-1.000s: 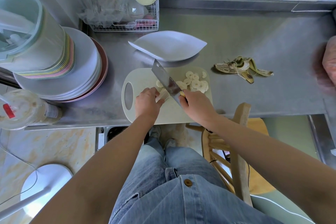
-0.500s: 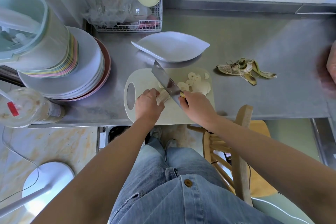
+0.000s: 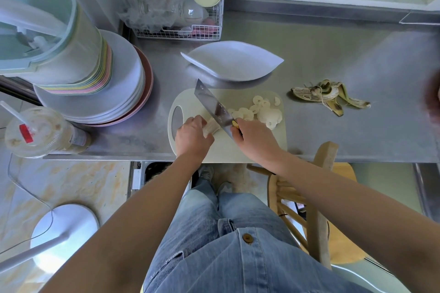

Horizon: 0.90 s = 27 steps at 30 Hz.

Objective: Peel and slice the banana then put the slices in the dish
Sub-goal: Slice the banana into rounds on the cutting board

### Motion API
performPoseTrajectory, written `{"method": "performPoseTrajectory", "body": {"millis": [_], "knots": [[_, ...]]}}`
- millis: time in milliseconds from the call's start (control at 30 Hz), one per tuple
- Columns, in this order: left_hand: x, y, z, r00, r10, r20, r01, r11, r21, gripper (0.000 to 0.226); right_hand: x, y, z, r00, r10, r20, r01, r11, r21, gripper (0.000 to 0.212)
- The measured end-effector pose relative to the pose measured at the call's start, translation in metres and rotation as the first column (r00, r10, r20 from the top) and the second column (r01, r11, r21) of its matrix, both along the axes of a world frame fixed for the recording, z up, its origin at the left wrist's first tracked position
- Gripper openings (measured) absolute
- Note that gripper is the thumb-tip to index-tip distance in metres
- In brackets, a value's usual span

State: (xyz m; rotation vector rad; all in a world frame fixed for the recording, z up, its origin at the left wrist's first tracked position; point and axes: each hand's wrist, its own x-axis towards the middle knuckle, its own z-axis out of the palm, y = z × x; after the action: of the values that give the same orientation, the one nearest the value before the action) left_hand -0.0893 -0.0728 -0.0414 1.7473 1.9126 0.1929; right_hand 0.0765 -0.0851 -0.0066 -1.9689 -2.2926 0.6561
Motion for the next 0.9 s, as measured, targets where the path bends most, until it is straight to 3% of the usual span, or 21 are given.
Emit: {"method": "performPoseTrajectory", "body": {"millis": [367, 700, 900], "knots": [[0.0, 0.001, 0.0, 1.0, 0.023, 0.006, -0.023, 1.0, 0.001, 0.027, -0.01, -0.006, -0.014, 0.999, -0.025, 0.038, 0.028, 0.996, -0.082, 0.026], [0.005, 0.001, 0.003, 0.996, -0.043, -0.073, 0.041, 0.999, -0.036, 0.034, -0.001, -0.004, -0.017, 0.999, -0.02, 0.04, 0.022, 0.999, -0.05, 0.026], [0.007, 0.005, 0.004, 0.982, -0.11, -0.153, 0.098, 0.992, -0.084, 0.039, 0.039, 0.0, -0.015, 0.988, -0.144, 0.058, 0.146, 0.989, -0.032, 0.023]]}}
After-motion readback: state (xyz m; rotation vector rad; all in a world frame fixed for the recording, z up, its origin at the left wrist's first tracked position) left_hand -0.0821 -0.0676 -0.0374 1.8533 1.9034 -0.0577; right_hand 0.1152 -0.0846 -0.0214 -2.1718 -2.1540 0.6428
